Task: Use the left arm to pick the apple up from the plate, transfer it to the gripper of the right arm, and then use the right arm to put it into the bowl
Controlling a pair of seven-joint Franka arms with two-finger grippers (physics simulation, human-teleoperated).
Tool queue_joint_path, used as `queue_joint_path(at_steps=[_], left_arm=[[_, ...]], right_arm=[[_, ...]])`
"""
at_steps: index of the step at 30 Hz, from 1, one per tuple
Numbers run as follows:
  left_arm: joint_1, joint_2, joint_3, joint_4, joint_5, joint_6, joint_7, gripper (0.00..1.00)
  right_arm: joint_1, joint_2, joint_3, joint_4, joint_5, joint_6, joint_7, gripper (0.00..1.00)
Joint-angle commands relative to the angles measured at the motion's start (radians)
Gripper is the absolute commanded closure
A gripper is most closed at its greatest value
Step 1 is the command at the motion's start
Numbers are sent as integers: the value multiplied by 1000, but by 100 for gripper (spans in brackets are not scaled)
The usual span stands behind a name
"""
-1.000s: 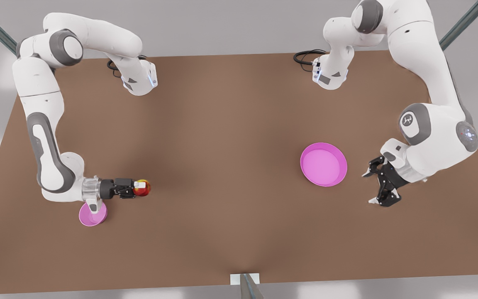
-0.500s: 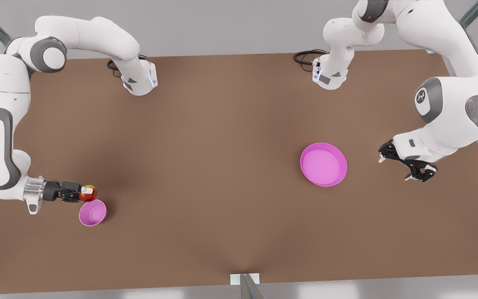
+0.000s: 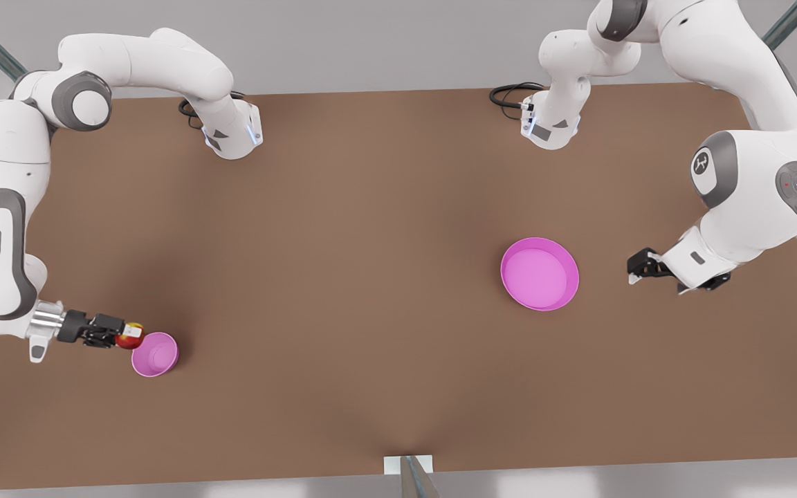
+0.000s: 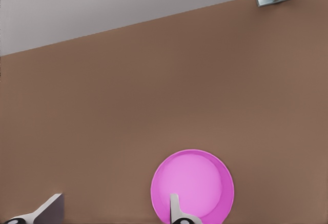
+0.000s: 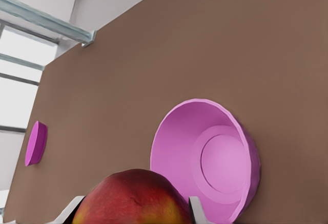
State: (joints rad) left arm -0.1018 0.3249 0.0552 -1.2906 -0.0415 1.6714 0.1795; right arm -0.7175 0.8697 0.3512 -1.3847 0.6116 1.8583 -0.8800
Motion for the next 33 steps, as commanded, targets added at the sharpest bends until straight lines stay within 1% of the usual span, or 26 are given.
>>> queue_joint_path(at_steps=[1, 3, 5, 8, 10, 11, 13, 16, 17, 18, 19, 20, 21, 22, 23, 24, 25, 26, 27, 28, 29, 31, 33], left_arm=[[1, -1, 0, 1, 0, -4, -377, 0], [-1, -1, 0, 1, 0, -4, -377, 0], [-1, -1, 0, 1, 0, -13, -377, 0], [-2, -1, 0, 0, -1, -19, -377, 0], [-1, -1, 0, -1, -1, -19, -377, 0], [-1, -1, 0, -1, -1, -21, -377, 0], [-1, -1, 0, -1, -1, -25, -377, 0], [-1, -3, 0, -1, -1, -27, -377, 0], [-1, -3, 0, -1, -1, -27, -373, 0], [1, -4, 0, -1, -26, -35, -368, 0], [4, -4, 2, -1, -40, -36, -365, 0], [8, -7, 3, -1, -38, -35, -304, 0], [10, -20, 6, -7, -43, -39, -235, 0], [10, -30, 6, -9, -40, -62, -227, 0], [65, -84, -23, -76, -38, -35, -207, 0], [85, -118, -52, -133, -37, 33, -207, 0], [77, -162, -52, -200, -37, 90, -209, 0], [65, -147, -54, -171, -17, 57, -213, 0], [42, -142, -54, -136, 29, 14, -219, 0], [42, -135, -54, -127, 31, 4, -221, 0], [42, -127, -54, -122, 31, 1, -221, 0], [42, -76, -52, -56, 31, -52, -219, 0], [42, -73, -54, -55, 31, -52, -221, 0]], right_arm=[[6, 2, 2, 3, -18, 99, -27, 29], [26, 2, 3, 1, -16, 148, -28, 29], [35, 6, 5, -2, -39, 185, -31, 27], [46, 9, 5, -2, -41, 200, -31, 25], [46, 9, 3, -4, -41, 202, -31, 15], [46, 9, 3, -4, -42, 200, -31, 2], [46, 8, 3, -2, -46, 200, -31, 0], [46, -11, 6, -1, -85, 188, -16, 0], [47, -56, 14, -1, -136, 170, 25, 0], [67, -148, 31, -1, -292, 127, 145, 0], [85, -213, 58, -2, -425, 101, 244, 0], [108, -302, 133, -1, -573, -6, 483, 0], [118, -359, 260, 1, -708, -99, 735, 0], [116, -391, 333, 3, -749, -157, 849, 0], [116, -443, 397, 3, -756, -205, 947, 0], [153, -532, 382, -10, -754, -228, 954, 0], [355, -638, 156, -48, -740, -241, 937, 0], [529, -701, -88, -60, -665, -281, 871, 0], [673, -758, -279, -102, -650, -292, 825, 0], [687, -765, -302, -96, -650, -309, 800, 0], [676, -752, -302, -59, -650, -311, 811, 0], [670, -729, -302, -54, -645, -306, 820, 0], [675, -719, -299, -53, -642, -294, 909, 0]])
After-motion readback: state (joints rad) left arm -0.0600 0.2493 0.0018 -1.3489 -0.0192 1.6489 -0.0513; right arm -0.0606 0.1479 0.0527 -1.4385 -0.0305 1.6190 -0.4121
